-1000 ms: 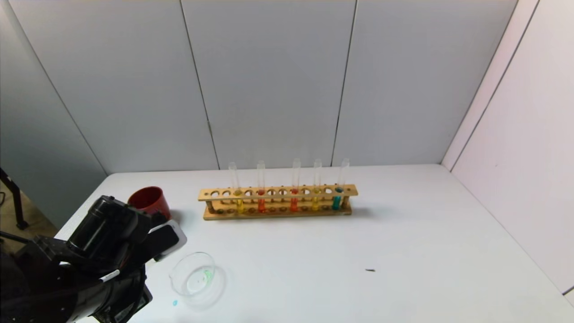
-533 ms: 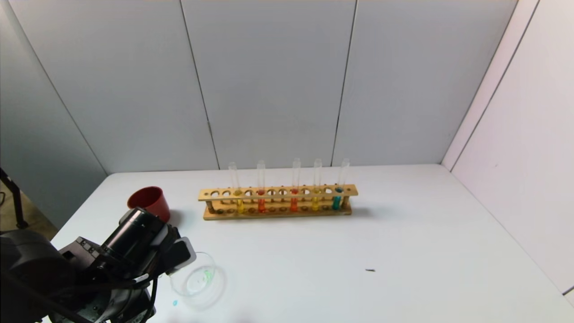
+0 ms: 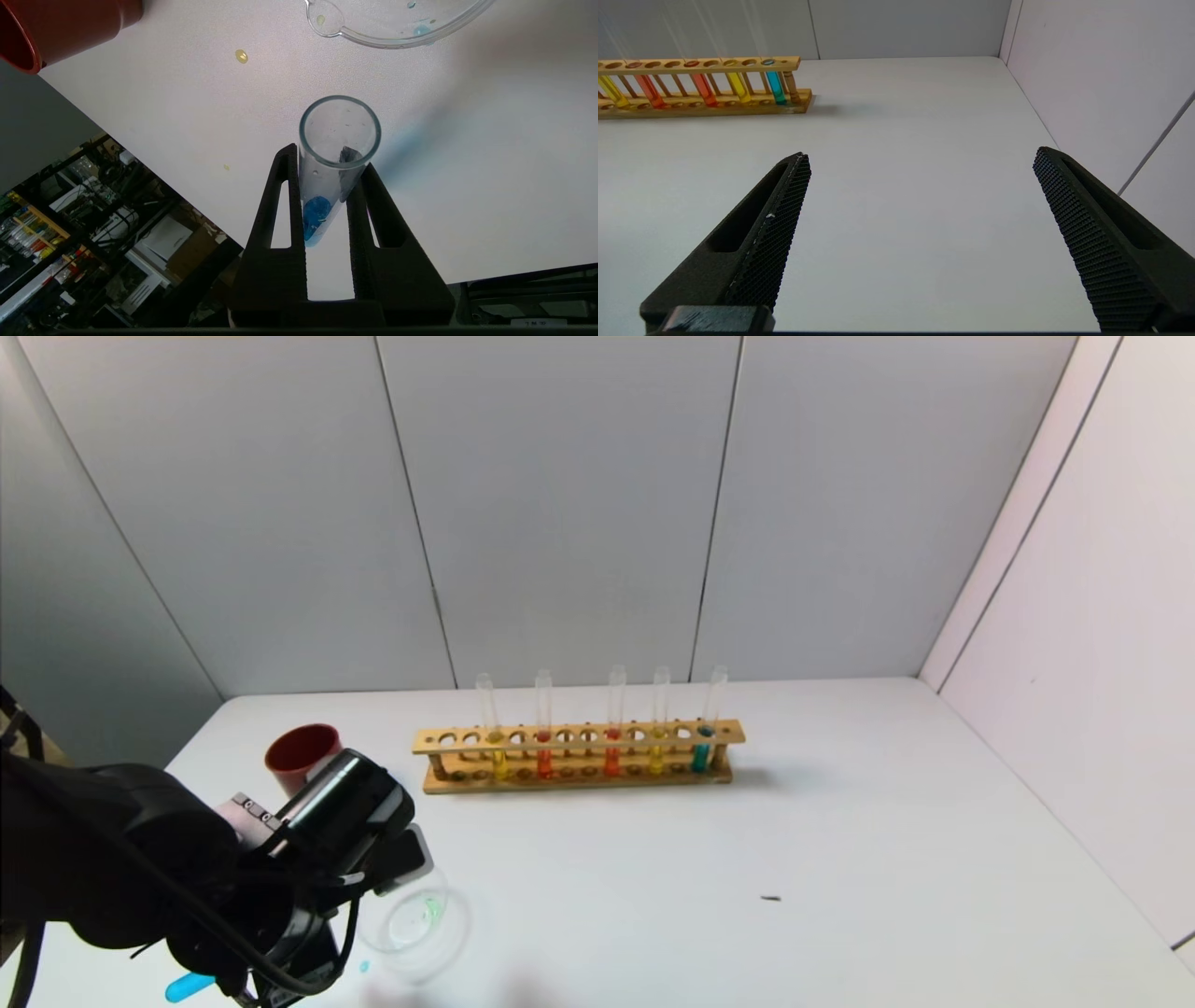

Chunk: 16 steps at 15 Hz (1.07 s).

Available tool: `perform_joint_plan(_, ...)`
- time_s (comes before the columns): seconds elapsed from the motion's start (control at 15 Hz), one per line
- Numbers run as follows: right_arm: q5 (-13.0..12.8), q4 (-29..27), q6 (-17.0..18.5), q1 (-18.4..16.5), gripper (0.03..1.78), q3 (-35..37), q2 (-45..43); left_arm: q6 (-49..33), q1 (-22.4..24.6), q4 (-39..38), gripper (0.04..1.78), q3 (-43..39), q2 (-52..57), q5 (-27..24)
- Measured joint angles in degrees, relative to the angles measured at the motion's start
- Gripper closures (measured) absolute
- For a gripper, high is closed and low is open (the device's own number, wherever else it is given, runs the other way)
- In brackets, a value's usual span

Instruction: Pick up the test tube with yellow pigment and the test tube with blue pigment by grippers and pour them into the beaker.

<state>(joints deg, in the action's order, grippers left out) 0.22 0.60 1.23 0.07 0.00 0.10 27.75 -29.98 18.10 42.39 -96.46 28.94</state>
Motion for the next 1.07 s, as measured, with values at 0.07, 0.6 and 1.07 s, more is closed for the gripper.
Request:
perform_joint_plan(0.07, 0.0, 0.0, 0.0, 0.0, 0.07, 0.0, 0.0, 0.1, 0.0, 0.8, 1.51, 1.2, -1.2, 0.5)
perform_joint_plan(0.6, 0.0, 0.0, 0.0, 0.0, 0.07, 0.0, 0.0, 1.4, 0.3, 1.9, 1.51, 5.3, -8.1, 3.0)
perform_joint_plan(1.07, 0.0, 0.0, 0.0, 0.0, 0.07, 0.0, 0.0, 2.3, -0.1, 5.6, 1.51, 8.0, -11.4, 5.5)
